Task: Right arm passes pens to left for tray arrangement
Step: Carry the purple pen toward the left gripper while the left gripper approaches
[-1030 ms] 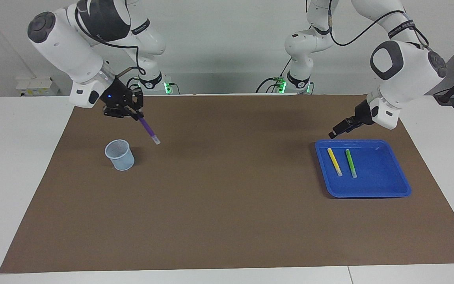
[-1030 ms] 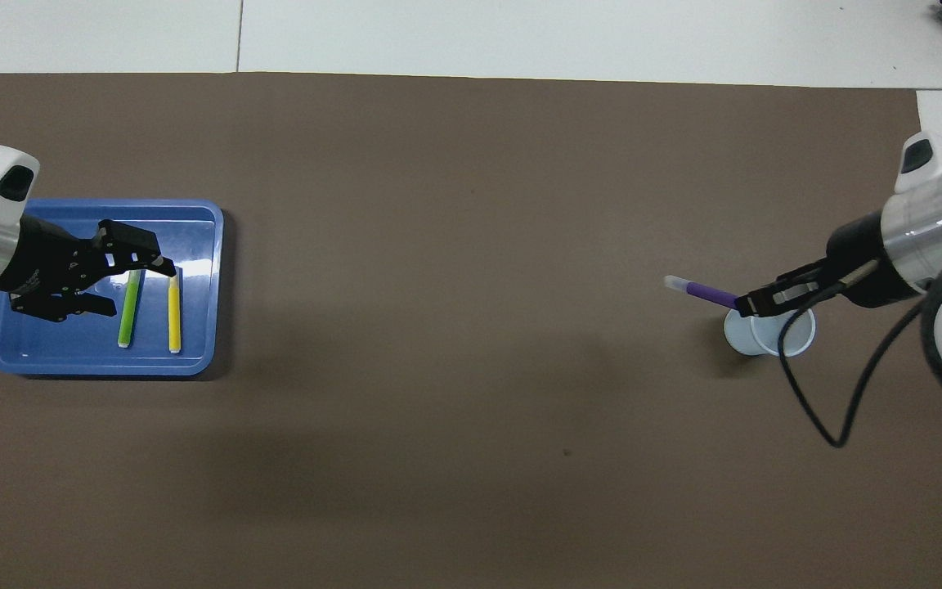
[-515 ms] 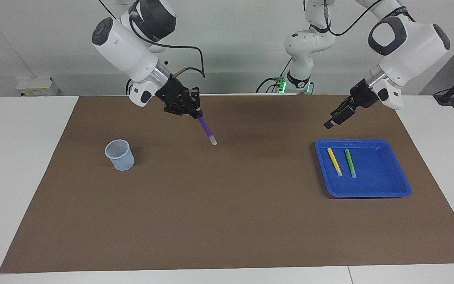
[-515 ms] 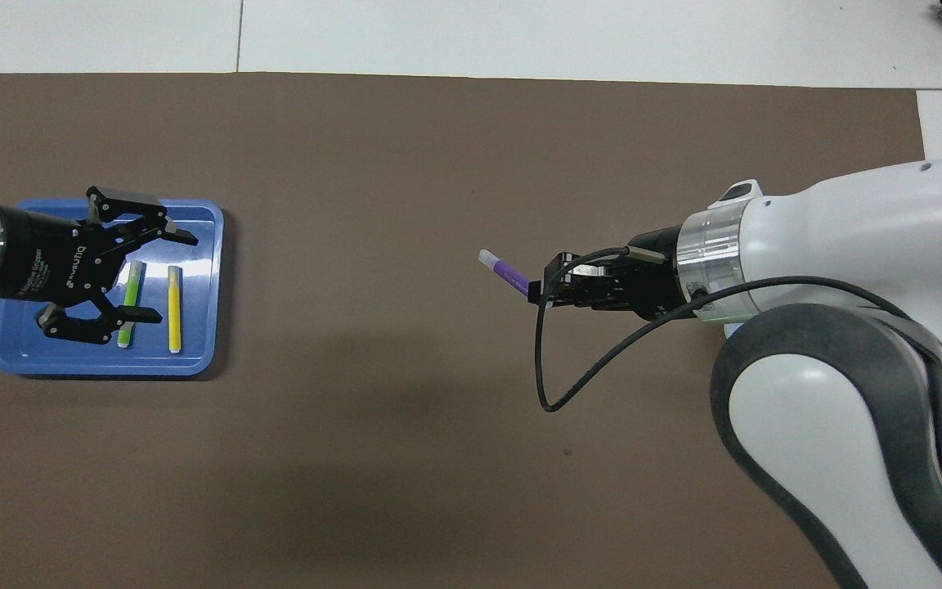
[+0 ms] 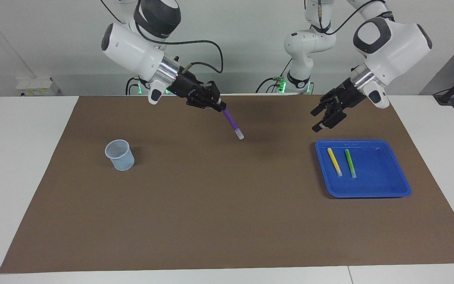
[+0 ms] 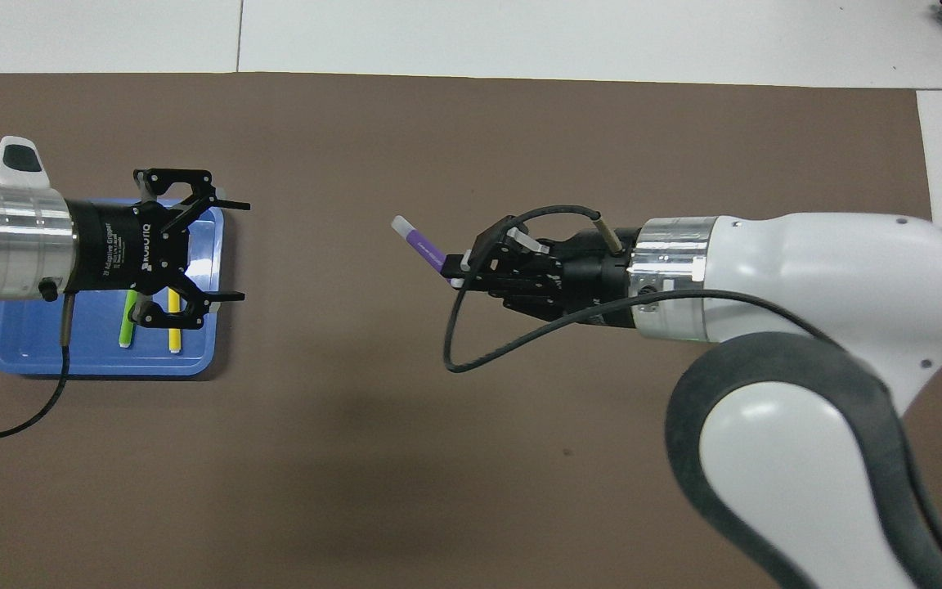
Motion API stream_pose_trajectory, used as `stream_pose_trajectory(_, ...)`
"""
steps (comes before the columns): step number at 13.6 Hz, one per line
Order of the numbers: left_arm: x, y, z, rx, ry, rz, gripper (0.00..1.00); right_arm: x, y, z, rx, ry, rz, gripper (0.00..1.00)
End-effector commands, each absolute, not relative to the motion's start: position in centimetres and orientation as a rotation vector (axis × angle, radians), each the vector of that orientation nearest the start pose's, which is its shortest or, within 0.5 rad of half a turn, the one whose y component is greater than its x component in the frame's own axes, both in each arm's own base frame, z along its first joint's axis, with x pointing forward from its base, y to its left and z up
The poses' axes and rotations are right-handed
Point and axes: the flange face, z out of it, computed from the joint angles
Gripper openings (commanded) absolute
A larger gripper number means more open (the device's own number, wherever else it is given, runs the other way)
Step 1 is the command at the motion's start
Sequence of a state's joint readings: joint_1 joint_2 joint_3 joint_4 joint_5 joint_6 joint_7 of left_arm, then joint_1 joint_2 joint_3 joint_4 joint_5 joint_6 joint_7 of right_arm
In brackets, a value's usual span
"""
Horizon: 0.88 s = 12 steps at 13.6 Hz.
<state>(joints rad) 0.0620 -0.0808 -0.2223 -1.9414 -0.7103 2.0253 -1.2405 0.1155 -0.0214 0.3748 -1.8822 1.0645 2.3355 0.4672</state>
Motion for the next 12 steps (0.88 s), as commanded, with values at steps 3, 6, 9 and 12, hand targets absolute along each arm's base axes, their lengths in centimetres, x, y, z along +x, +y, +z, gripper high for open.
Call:
stream_pose_trajectory(3, 53.2, -15.4, 55.1, 1.802, 1.699, -0.411, 1.00, 49.4, 33.0, 56.0, -1.903, 0.751, 0.063, 0.00)
stream_pose_trajectory(6, 52.9, -16.1, 55.7, 1.793, 1.694, -0.431, 1.00, 49.3, 33.0, 55.9, -1.926, 0.706, 0.042, 0.00)
stream_pose_trajectory(9, 52.5, -18.1, 56.0, 1.741, 1.684, -0.476, 1.00, 48.7, 33.3, 55.6, -1.952, 0.673, 0.081, 0.00)
stream_pose_trajectory(12, 53.0, -18.6, 56.8, 1.725, 1.615, -0.469, 1.00, 48.4, 33.7, 55.5, -2.000, 0.625, 0.097, 0.00)
